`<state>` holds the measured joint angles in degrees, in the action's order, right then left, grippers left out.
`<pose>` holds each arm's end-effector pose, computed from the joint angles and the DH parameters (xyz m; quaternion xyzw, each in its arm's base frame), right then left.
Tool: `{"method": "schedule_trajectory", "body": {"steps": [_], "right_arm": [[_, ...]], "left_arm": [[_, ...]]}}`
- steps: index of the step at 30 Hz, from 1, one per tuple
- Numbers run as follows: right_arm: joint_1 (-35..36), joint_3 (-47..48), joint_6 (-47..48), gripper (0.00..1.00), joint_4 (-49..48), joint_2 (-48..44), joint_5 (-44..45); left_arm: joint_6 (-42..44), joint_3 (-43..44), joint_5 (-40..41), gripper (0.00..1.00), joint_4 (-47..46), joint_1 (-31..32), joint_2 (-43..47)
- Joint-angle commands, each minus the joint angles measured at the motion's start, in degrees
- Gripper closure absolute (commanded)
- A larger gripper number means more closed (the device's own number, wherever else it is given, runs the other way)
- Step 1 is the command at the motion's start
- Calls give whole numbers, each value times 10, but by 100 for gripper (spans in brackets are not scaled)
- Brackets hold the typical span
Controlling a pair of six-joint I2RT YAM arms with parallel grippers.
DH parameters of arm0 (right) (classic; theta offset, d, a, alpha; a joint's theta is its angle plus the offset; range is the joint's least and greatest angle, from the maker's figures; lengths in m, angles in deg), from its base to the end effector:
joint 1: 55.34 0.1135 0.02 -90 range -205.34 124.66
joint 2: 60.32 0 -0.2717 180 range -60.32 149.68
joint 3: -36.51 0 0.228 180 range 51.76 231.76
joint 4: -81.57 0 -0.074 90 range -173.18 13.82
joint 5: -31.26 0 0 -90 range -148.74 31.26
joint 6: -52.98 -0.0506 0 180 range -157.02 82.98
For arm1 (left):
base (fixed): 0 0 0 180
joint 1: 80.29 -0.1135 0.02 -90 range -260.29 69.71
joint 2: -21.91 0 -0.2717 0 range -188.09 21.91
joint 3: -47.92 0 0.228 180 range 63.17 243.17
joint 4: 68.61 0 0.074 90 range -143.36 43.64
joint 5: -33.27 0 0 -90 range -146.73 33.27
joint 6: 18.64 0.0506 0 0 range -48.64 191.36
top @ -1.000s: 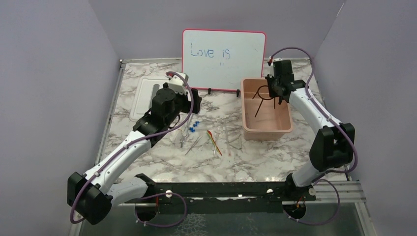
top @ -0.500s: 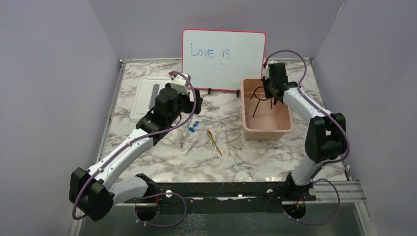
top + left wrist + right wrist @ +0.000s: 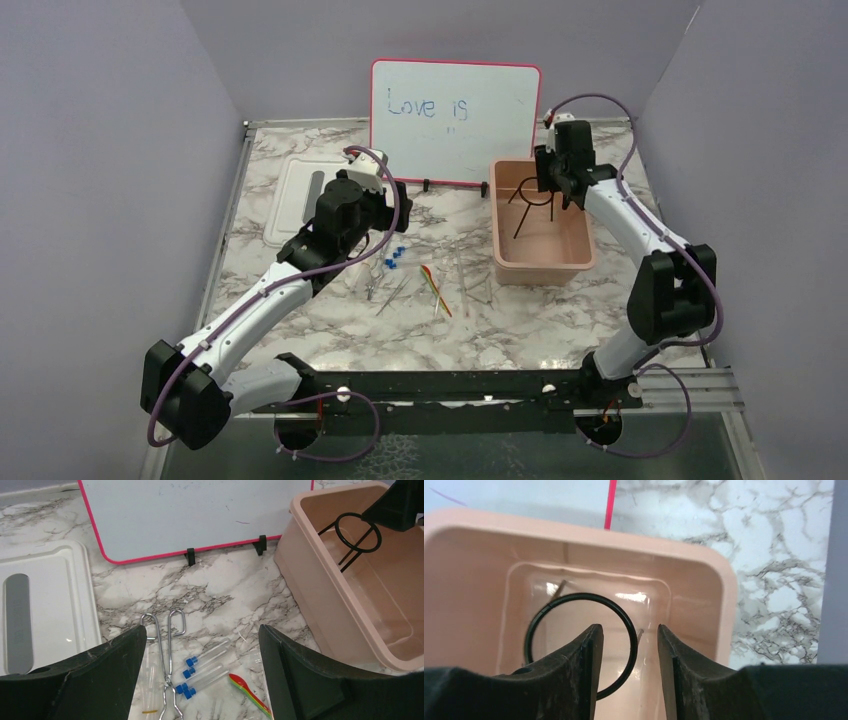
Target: Organize the chemistry lab equipment
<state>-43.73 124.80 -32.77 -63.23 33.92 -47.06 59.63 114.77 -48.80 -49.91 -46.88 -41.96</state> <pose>0.3546 0.0624 0.2795 -0.0833 0.9029 -0.0661 0.4165 0.2105 -0.1305 0.3357 0.1086 0.7889 -0.1803 0.5773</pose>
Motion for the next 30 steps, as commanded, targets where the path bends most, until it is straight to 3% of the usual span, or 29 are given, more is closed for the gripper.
{"method": "schedule_trajectory", "body": {"steps": [1,6,12,23,30], "right_arm": [[-3,54,-49,51,63,-47,-15],[-3,75,-107,50,127,-83,-91],[6,70,-163,50,140,-131,-264],[208,34,-252,51,70,-136,-172],[314,19,-284,51,90,-71,-62]], "left_arm": [[-1,-6,3,14,-10,1,9],[-11,5,27,1,35,0,6],[-20,-6,12,1,46,1,25],[-44,24,140,12,101,0,66],[-54,-3,151,14,81,0,100]]}}
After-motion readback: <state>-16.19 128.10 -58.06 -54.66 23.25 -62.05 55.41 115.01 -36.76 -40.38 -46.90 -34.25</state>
